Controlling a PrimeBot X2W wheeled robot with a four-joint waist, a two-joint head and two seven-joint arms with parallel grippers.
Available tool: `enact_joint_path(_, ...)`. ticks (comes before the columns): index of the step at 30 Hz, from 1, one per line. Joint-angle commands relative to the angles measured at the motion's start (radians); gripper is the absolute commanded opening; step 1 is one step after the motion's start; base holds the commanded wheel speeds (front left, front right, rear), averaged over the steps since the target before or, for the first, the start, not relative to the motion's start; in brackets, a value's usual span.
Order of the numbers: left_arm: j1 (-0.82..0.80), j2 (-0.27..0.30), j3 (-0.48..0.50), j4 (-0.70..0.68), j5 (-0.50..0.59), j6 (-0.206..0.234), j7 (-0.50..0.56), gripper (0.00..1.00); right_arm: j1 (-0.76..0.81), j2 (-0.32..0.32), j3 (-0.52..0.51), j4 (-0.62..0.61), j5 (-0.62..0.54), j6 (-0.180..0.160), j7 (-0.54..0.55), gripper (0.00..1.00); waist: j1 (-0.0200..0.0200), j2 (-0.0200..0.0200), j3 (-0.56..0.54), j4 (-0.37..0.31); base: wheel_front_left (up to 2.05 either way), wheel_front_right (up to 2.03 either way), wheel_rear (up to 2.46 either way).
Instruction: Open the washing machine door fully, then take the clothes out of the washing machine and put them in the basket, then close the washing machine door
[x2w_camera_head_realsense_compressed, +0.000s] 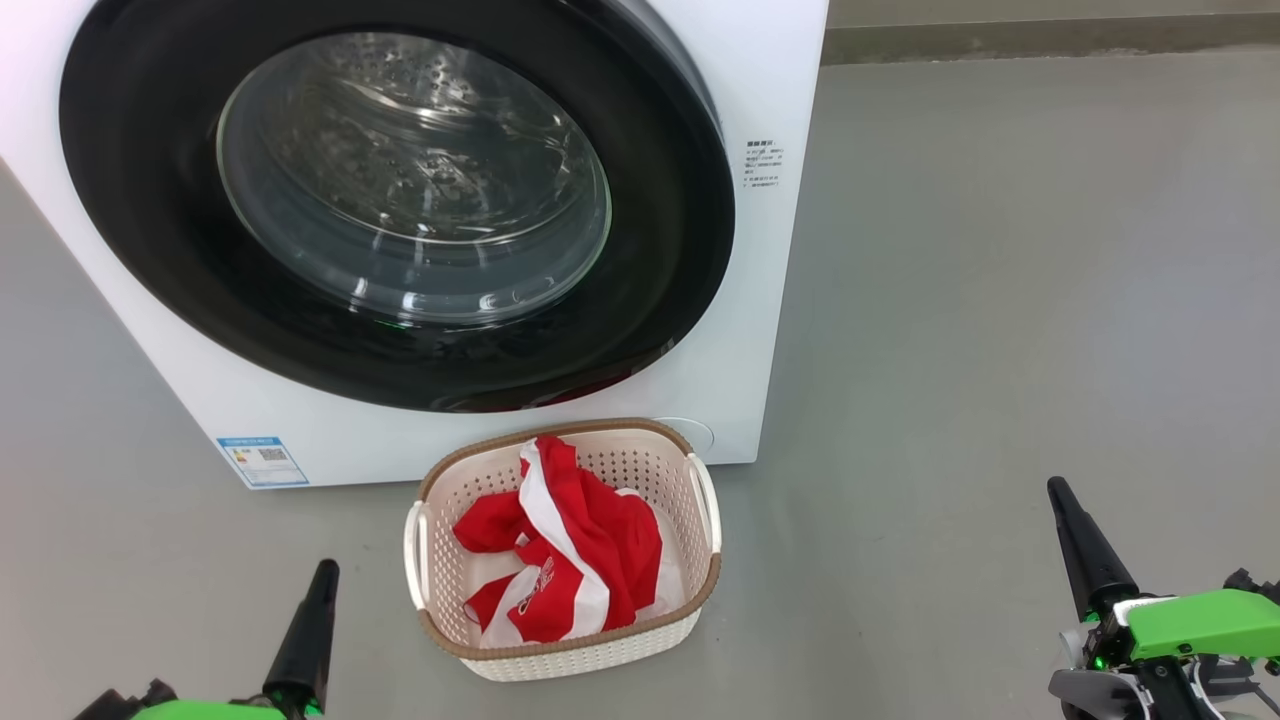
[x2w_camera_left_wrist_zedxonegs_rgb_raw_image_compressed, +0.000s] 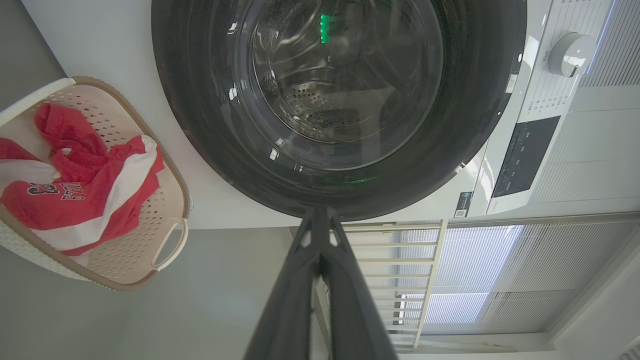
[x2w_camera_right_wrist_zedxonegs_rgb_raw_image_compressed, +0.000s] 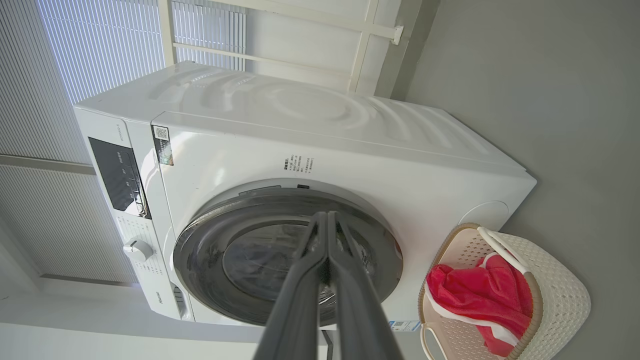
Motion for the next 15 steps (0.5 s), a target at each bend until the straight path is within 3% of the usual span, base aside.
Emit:
enact_joint_path(1,-0.049,0.021,0.036,-0.020,-0.025,-0.007,0.007,0.00,-0.049,-0.013,0.012,-0.029,0.023,-0.001,0.009,0.00,0.0000,0.0000,-0.001,0.000,0.00,0.00,0.00)
enact_joint_path(4,-0.054,0.022,0.039,-0.020,-0.067,-0.007,0.019,0.00,-0.056,-0.013,0.008,-0.029,0.061,-0.001,0.021,0.00,0.0000,0.0000,-0.004,-0.001,0.00,0.00,0.00)
enact_joint_path(15,-0.054,0.019,0.043,-0.020,-0.066,-0.007,0.023,0.00,-0.057,-0.011,0.005,-0.029,0.060,-0.001,0.025,0.00,0.0000,0.0000,-0.004,-0.001,0.00,0.00,0.00)
